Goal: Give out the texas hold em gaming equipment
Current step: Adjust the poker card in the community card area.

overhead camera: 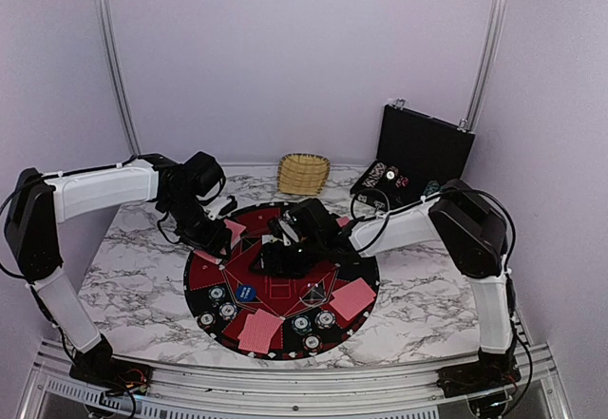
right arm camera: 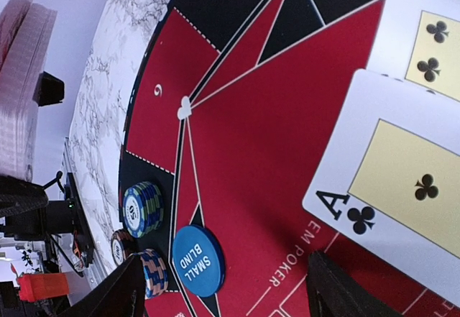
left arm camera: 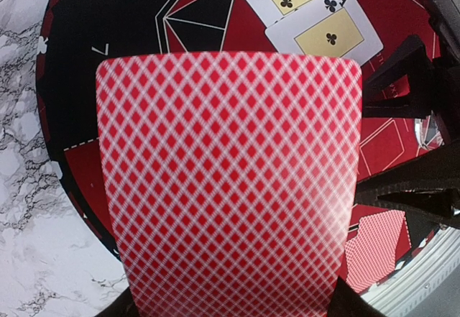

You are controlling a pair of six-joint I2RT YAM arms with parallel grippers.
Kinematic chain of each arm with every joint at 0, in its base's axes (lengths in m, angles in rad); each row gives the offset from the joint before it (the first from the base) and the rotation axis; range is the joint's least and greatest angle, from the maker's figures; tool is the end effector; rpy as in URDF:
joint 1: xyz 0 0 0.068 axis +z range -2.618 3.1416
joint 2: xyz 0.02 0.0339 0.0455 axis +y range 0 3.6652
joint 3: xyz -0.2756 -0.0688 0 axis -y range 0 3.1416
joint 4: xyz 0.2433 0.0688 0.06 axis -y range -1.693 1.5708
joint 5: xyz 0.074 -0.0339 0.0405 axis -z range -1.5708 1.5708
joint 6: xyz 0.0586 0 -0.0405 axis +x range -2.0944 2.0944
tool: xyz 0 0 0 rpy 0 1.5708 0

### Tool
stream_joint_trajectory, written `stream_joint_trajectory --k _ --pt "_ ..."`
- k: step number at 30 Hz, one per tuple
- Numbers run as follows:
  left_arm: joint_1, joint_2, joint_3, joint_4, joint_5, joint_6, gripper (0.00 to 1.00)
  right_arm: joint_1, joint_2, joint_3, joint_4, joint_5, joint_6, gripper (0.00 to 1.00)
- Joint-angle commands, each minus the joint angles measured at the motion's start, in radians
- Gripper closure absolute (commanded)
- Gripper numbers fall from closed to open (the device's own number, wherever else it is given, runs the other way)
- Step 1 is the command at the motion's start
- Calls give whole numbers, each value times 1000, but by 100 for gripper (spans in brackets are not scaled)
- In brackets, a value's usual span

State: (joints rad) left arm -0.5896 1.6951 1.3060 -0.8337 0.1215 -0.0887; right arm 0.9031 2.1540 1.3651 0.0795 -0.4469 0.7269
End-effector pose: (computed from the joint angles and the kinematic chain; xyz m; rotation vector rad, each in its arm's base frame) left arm 0.2846 -0.1989 0.2259 0.7321 2.7394 -0.3284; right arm 0.2786 0.3942 0.1306 -0.4935 2.5370 1.2602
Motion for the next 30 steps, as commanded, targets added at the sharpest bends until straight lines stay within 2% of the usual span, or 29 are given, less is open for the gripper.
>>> stream_joint_trajectory --k 1,18,30 --pt "5 -43 -14 13 -9 1 58 -28 39 32 11 9 6 25" --pt "5 -29 -10 13 10 8 58 -65 77 83 -6 -26 -18 25" --pt "-17 -35 -7 11 22 13 58 -110 -121 6 19 -55 2 25"
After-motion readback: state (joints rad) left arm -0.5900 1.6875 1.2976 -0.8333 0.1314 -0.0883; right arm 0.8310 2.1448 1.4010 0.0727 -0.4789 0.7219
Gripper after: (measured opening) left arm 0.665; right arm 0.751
